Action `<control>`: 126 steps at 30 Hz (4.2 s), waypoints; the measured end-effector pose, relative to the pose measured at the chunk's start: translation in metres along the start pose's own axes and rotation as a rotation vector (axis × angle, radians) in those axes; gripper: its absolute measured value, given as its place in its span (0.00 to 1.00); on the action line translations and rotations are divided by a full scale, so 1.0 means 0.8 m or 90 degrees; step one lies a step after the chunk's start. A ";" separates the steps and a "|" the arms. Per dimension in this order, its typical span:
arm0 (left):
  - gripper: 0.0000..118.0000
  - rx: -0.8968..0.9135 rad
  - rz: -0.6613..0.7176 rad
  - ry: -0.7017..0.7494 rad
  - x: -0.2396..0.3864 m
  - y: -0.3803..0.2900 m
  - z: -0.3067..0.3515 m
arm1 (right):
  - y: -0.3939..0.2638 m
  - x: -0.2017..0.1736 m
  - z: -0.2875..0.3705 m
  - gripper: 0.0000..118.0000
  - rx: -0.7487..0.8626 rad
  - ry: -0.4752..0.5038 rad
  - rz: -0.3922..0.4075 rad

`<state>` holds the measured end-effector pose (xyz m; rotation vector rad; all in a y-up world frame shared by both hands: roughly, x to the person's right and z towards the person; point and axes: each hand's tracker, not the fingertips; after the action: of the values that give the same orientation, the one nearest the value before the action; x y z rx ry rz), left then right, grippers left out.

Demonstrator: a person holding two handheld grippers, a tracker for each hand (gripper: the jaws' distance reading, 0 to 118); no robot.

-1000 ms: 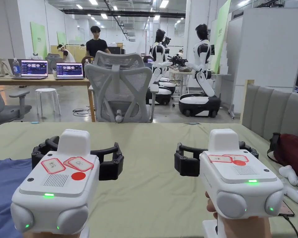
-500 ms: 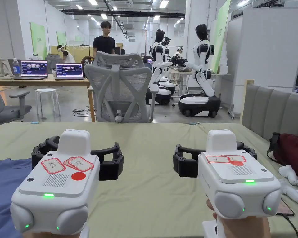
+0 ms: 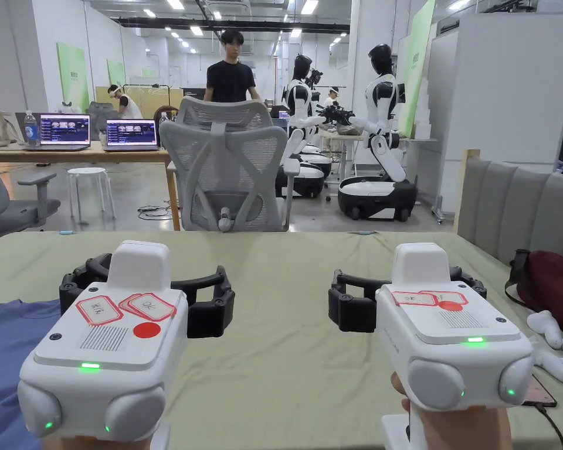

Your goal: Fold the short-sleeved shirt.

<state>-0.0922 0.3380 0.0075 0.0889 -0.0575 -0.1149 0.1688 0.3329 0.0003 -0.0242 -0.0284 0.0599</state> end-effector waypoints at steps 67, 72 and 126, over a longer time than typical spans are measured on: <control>0.00 -0.197 -0.012 0.229 -0.247 -0.056 -0.059 | -0.001 -0.301 -0.128 0.00 -0.082 0.337 0.037; 0.00 -0.275 -0.005 0.223 -0.272 -0.079 -0.155 | -0.005 -0.311 -0.209 0.00 -0.116 0.333 0.031; 0.00 -0.428 0.000 -0.489 0.193 -0.062 -0.519 | -0.036 0.064 -0.270 0.00 -0.196 -0.033 -0.010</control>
<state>0.0809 0.3067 -0.4019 -0.6330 -0.7790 -0.1572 0.2275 0.3024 -0.2133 -0.3297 -0.0899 0.0400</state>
